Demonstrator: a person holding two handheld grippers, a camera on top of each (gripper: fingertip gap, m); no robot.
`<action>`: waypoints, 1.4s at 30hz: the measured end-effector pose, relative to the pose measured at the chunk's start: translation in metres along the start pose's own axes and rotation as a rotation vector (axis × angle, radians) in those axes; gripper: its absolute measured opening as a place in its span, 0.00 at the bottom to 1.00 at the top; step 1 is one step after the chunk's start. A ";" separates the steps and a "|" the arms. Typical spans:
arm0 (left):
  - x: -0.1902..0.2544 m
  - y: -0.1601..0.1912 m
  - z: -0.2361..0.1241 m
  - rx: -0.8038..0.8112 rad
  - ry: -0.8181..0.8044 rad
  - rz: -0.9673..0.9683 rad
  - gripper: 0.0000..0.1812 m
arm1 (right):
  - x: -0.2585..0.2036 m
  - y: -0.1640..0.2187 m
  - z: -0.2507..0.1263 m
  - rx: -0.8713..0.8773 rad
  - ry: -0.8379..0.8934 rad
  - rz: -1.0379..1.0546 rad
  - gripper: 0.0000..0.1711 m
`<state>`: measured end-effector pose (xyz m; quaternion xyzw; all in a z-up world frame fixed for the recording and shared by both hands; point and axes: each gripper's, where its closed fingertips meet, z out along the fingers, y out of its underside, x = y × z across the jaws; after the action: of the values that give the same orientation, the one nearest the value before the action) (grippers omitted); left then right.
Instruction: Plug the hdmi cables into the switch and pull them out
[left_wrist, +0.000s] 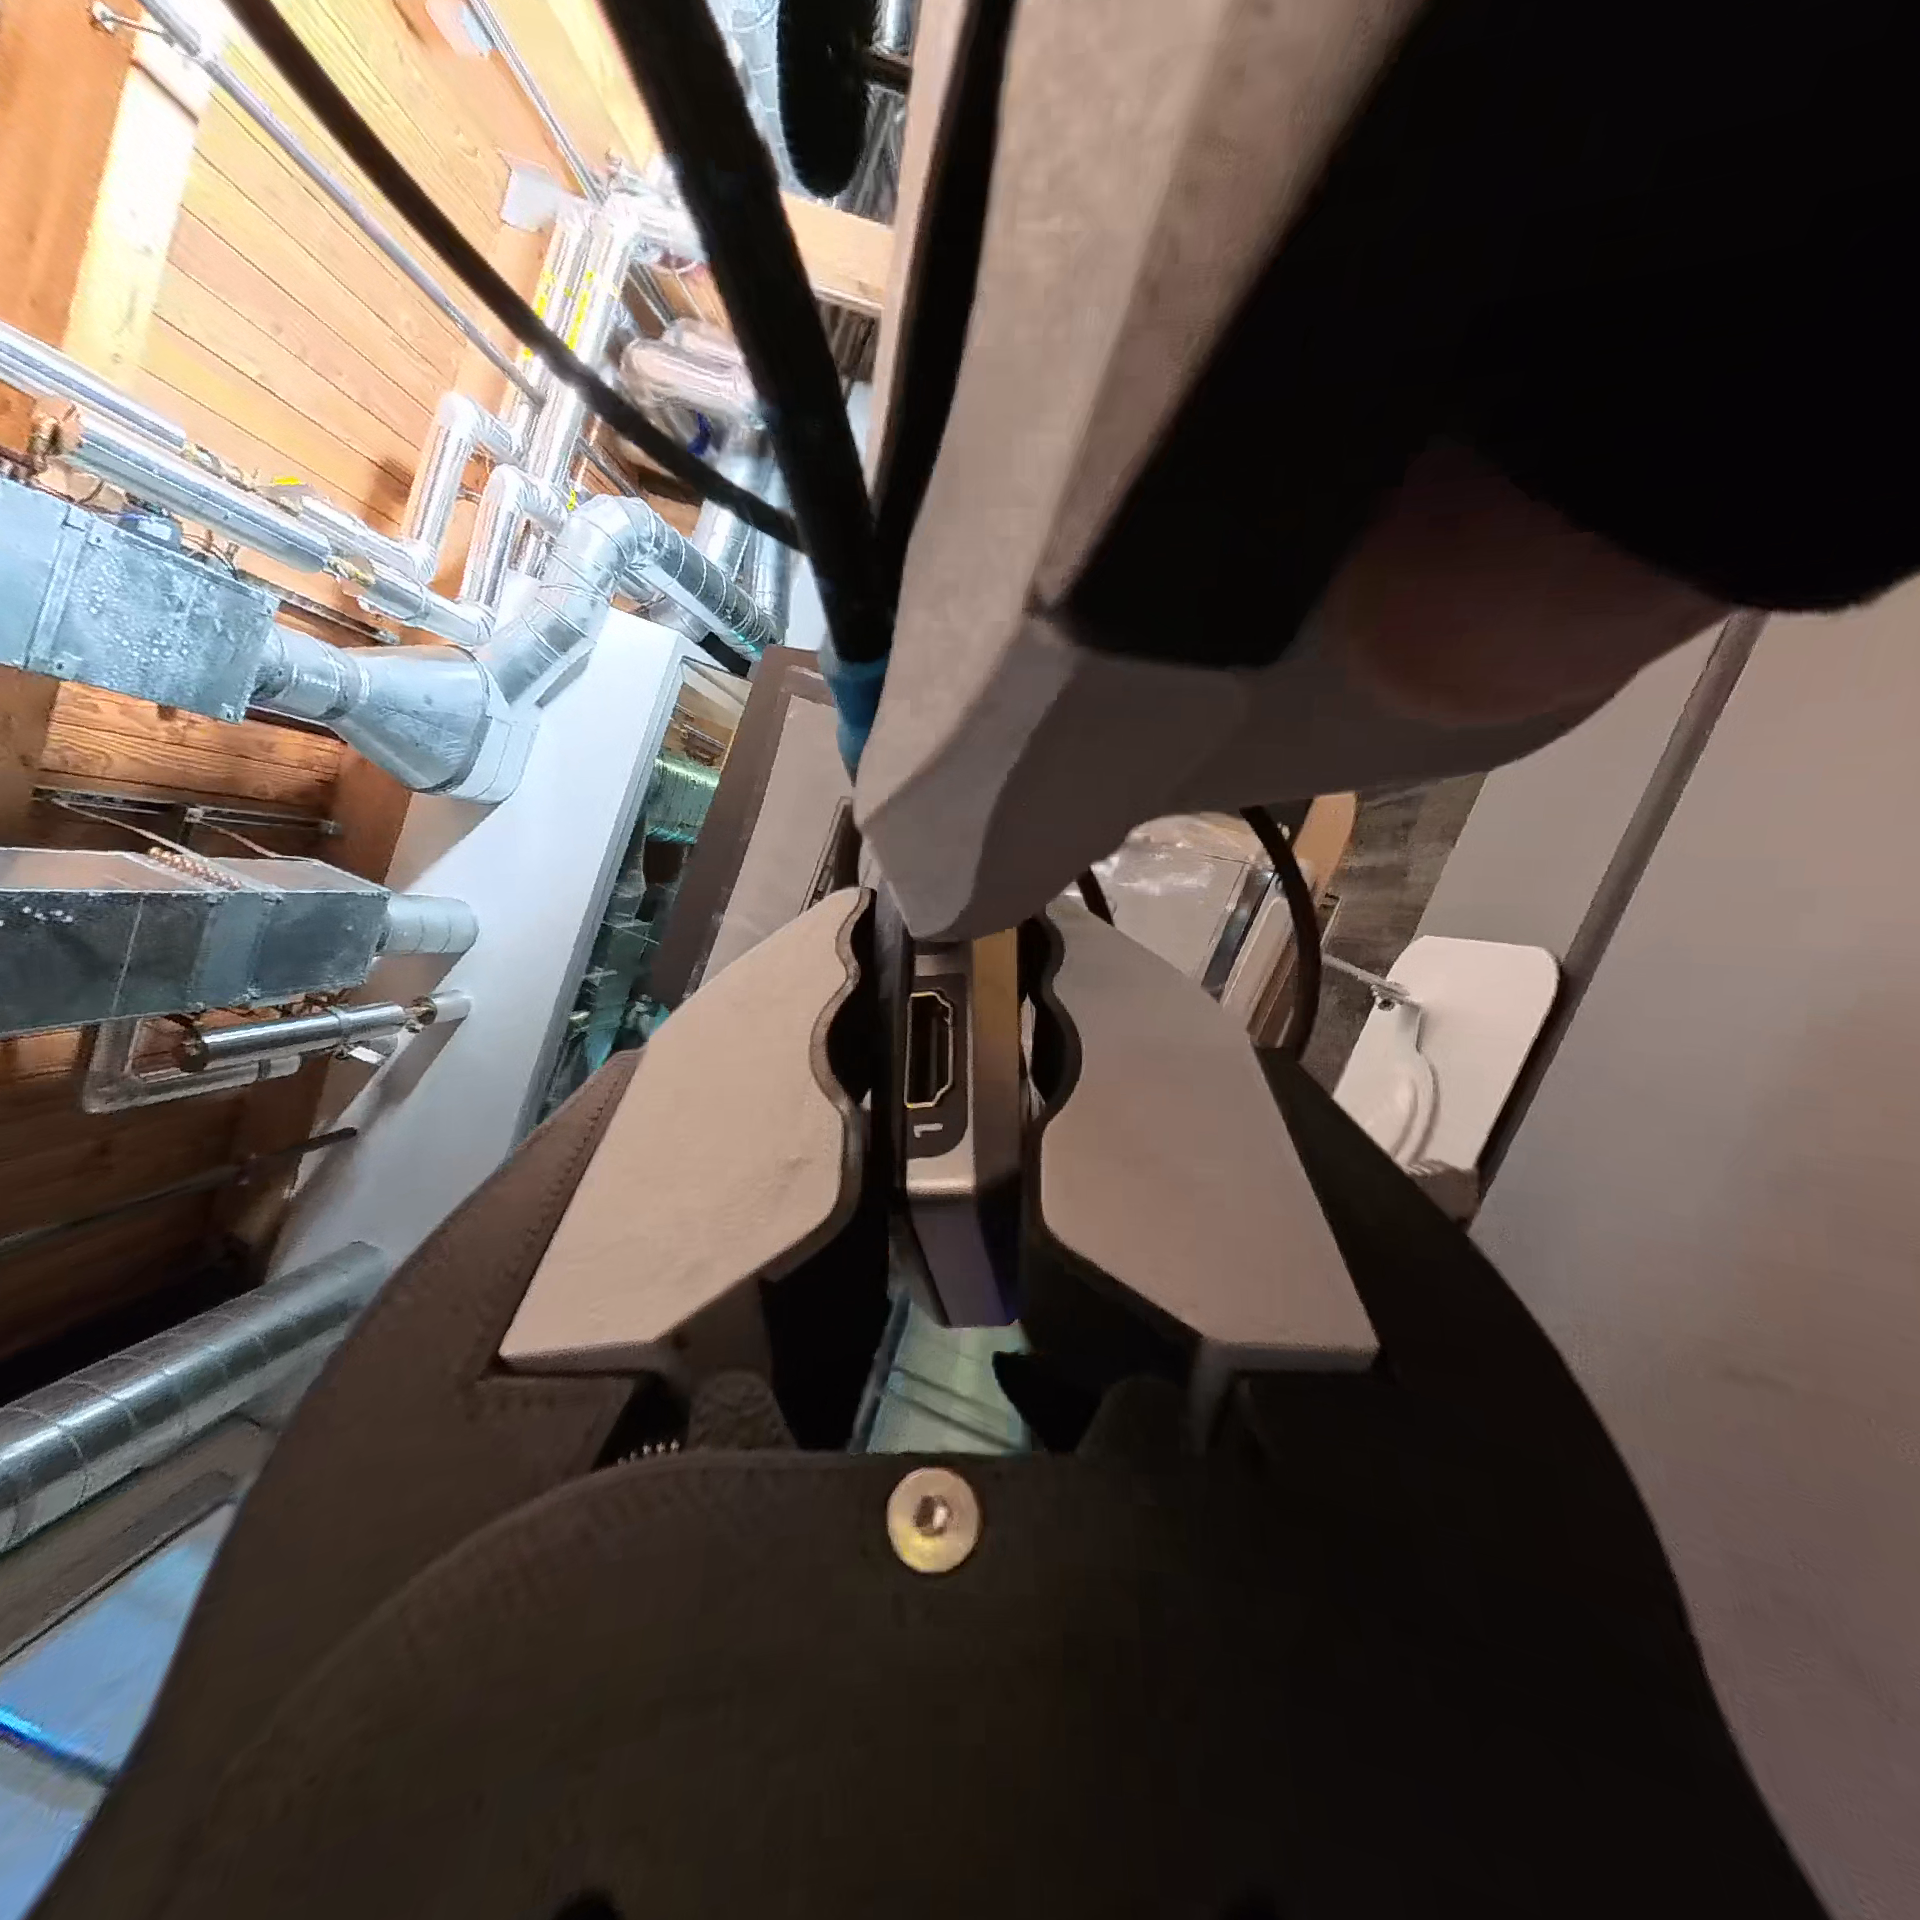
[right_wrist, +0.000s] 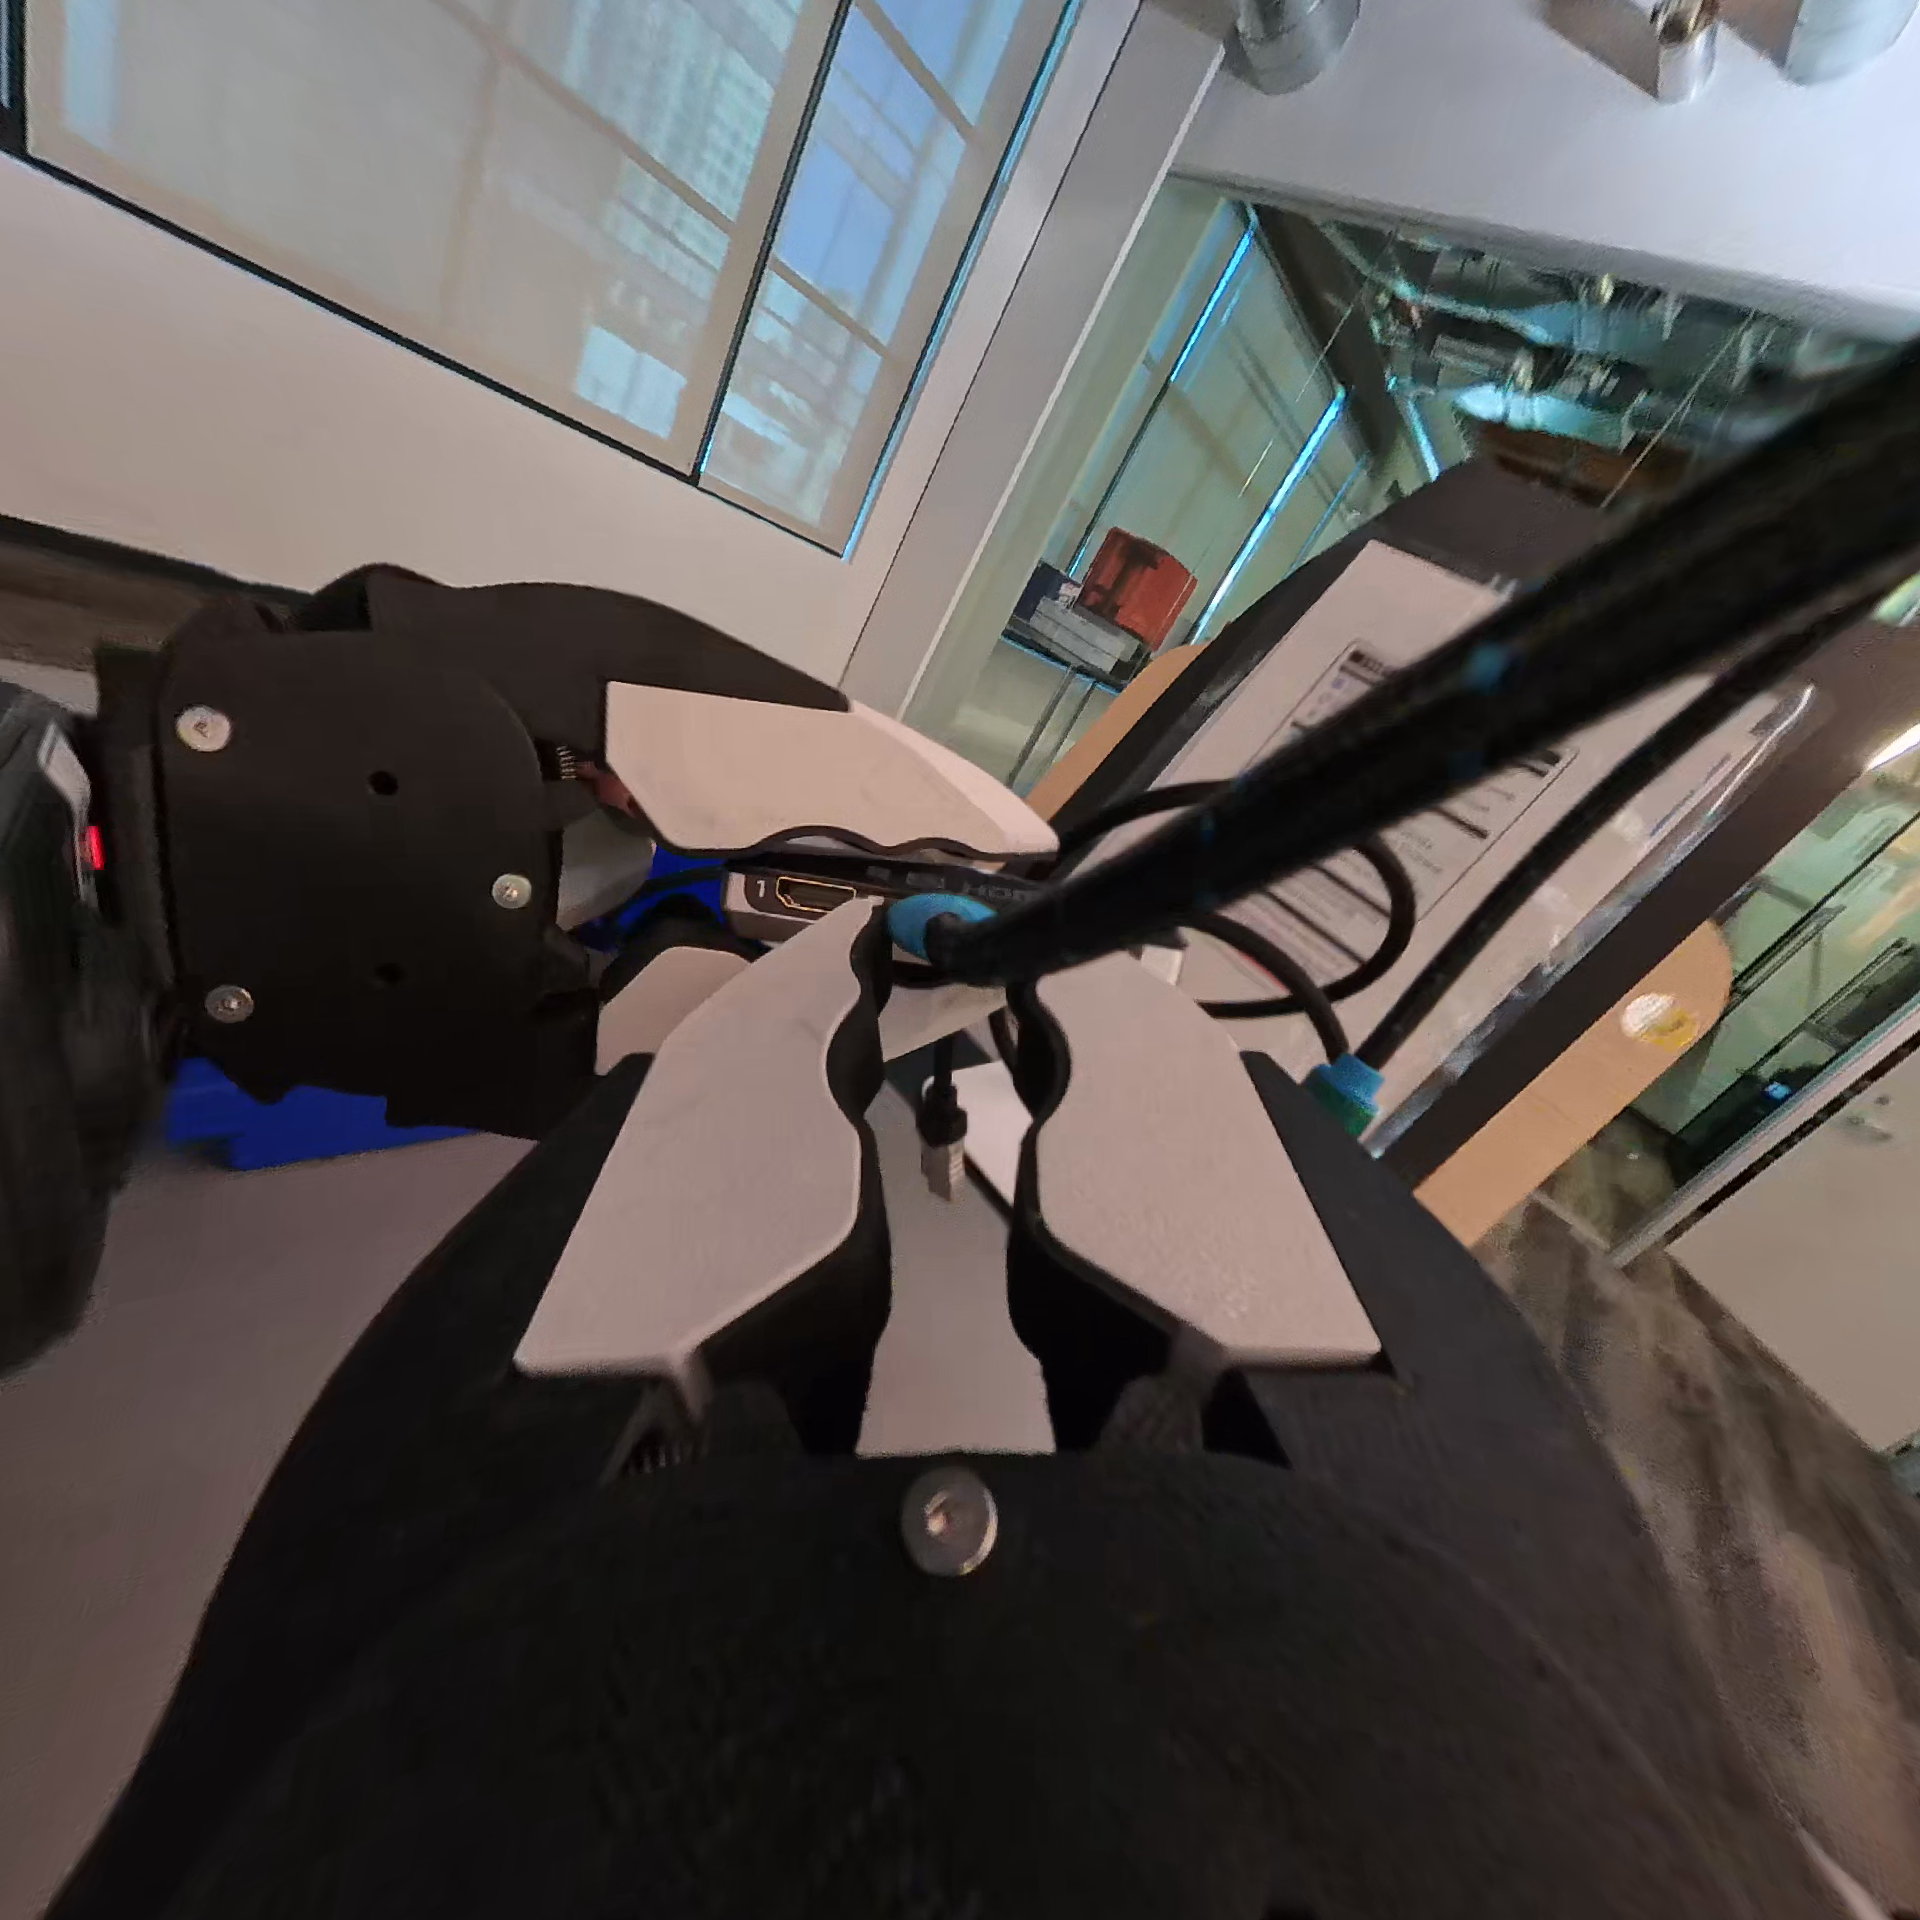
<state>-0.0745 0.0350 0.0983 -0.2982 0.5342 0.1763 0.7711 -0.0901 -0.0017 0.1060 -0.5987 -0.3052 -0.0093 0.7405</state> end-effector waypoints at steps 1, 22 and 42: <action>-0.001 0.001 0.000 -0.011 -0.006 0.019 0.14 | 0.000 0.001 0.001 -0.010 -0.008 0.030 0.13; -0.001 0.005 0.001 -0.040 0.023 0.012 0.14 | 0.002 -0.001 -0.001 -0.117 0.141 -0.148 0.13; 0.056 0.013 0.011 -0.107 0.368 -0.249 0.11 | 0.012 0.045 -0.002 -0.337 -0.071 -0.176 0.12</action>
<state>-0.0536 0.0493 0.0456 -0.4294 0.6148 0.0504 0.6596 -0.0625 0.0139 0.0716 -0.6851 -0.3764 -0.1038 0.6150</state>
